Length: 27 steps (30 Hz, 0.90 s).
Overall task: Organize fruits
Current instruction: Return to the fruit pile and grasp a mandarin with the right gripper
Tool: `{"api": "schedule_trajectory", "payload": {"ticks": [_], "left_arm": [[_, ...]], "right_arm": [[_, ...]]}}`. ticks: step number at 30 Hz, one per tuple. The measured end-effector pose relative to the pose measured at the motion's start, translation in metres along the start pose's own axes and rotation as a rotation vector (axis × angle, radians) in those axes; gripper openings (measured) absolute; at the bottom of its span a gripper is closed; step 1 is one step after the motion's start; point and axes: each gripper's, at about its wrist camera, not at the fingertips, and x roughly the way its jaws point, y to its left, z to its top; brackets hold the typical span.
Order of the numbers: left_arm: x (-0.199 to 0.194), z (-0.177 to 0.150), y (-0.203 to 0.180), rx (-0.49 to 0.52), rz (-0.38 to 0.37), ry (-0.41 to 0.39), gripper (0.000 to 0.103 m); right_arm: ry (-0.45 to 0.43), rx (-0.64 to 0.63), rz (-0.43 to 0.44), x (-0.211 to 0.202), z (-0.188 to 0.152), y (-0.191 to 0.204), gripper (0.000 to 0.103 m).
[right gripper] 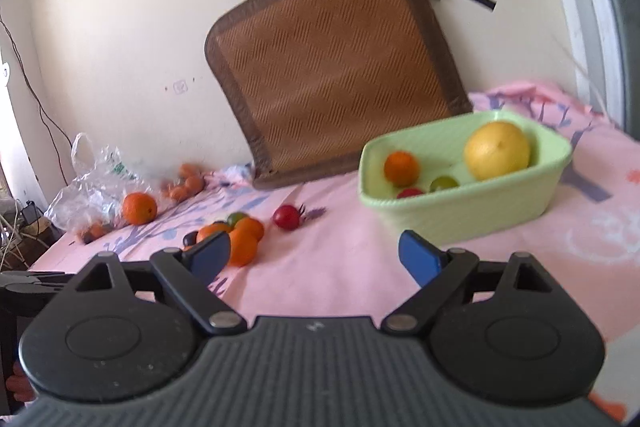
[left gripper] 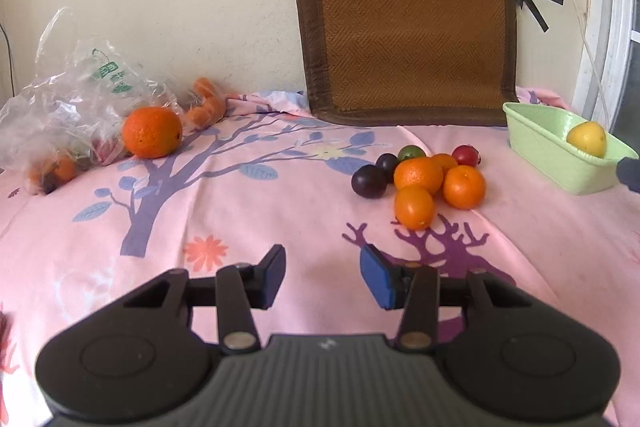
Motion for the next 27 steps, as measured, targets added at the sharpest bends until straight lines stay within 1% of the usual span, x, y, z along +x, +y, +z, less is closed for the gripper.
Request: {"api": "schedule_trajectory", "payload": {"ticks": [3,6,7,9,14,22,23,24,25,27], "left_arm": [[0.001,-0.001,-0.003,-0.010,-0.004,-0.012,0.042],[0.008,-0.007,-0.007,-0.032,-0.011,0.013,0.042],[0.011,-0.009,-0.008,-0.040,-0.010,0.022,0.042],[0.011,-0.012,-0.010,-0.025,0.002,0.006,0.043],[0.011,-0.012,-0.006,-0.049,-0.009,0.002,0.043],[0.012,-0.012,-0.002,-0.072,-0.030,-0.005,0.045],[0.011,-0.012,-0.002,-0.074,-0.032,-0.006,0.045],[0.011,-0.013,-0.002,-0.077,-0.033,-0.007,0.045],[0.011,-0.013,-0.002,-0.081,-0.034,-0.008,0.045],[0.010,-0.013,0.001,-0.097,-0.044,-0.010,0.045]], "right_arm": [[0.063,-0.015,-0.015,0.012,-0.013,0.018,0.093],[0.109,-0.071,-0.046,0.018,-0.020,0.031,0.093],[0.107,-0.081,-0.049,0.017,-0.021,0.032,0.093],[0.124,-0.068,-0.059,0.020,-0.021,0.029,0.093],[0.142,-0.021,-0.058,0.024,-0.019,0.020,0.093],[0.153,-0.051,-0.076,0.025,-0.019,0.025,0.092],[0.158,-0.062,-0.078,0.027,-0.019,0.026,0.091],[0.165,-0.082,-0.072,0.030,-0.017,0.029,0.085],[0.172,-0.103,-0.064,0.033,-0.015,0.031,0.081],[0.190,-0.153,-0.046,0.043,-0.010,0.039,0.068]]}}
